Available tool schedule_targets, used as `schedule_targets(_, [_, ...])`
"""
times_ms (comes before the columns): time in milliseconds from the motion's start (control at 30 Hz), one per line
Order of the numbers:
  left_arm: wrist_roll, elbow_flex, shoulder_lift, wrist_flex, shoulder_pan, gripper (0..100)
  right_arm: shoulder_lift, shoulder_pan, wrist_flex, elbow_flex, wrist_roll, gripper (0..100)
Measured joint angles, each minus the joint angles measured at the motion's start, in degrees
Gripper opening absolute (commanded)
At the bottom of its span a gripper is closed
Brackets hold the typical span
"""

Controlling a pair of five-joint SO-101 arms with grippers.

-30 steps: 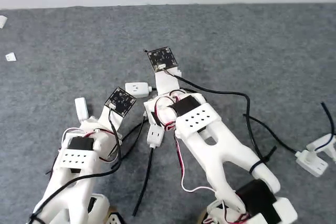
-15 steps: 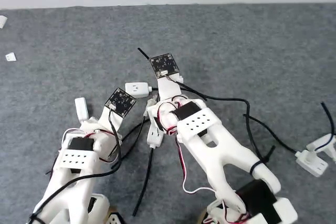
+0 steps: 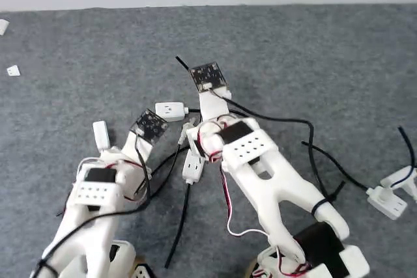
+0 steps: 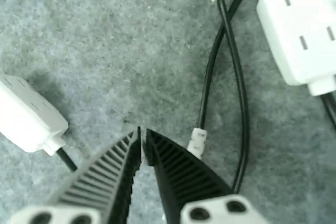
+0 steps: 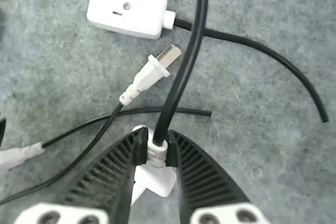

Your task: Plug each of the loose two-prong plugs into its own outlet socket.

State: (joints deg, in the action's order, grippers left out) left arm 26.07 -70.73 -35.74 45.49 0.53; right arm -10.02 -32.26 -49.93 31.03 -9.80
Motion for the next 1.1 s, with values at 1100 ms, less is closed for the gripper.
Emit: schedule_targets(1100, [12.22, 13.54, 18.46, 12.13, -0.70, 1, -10.20, -10.81, -6.42, 1.14, 3.69, 0.8])
